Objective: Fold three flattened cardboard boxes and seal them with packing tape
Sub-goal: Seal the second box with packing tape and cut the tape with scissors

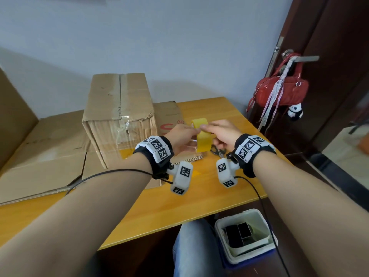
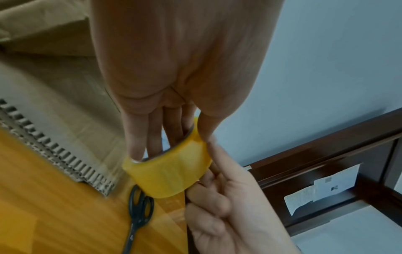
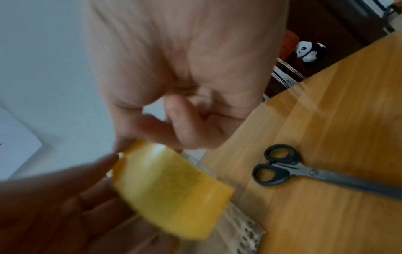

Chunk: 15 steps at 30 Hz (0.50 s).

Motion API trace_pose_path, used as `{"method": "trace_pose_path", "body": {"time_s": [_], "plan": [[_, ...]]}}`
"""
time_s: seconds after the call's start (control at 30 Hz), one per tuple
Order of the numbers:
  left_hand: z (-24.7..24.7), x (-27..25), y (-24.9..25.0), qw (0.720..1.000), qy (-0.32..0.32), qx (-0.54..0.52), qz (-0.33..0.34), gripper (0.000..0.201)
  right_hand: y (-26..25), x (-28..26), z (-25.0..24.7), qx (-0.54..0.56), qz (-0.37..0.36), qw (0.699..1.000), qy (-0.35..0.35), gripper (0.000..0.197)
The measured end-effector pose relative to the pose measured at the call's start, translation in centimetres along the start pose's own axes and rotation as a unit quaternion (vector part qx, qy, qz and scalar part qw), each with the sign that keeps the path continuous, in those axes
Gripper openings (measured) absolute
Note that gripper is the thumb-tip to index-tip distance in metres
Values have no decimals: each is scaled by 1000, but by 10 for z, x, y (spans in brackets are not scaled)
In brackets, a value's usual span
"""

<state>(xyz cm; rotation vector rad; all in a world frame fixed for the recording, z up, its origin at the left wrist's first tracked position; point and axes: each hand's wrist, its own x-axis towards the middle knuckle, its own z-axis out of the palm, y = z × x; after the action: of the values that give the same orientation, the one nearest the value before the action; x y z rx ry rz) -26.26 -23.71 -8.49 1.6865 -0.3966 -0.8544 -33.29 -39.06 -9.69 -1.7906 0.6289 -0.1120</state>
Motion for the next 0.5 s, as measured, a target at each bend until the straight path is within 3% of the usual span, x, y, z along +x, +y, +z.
{"method": "trace_pose_path", "body": {"time_s": [0.13,0.23,0.33,0.5], "plan": [[-2,-5,5,999,7,35,11,30,4,9,-7,-64,-14,995,79,41],[-7,-12,14,999,0,30,41,25,18,20,-15,-149,0,976,158,51],[-13,-18,23,998,-7,24,60,25,31,20,-20,-239,34,957,161,50],[-23,-31,30,996,-15,22,87,22,25,14,-10,-237,82,957,148,30]]}}
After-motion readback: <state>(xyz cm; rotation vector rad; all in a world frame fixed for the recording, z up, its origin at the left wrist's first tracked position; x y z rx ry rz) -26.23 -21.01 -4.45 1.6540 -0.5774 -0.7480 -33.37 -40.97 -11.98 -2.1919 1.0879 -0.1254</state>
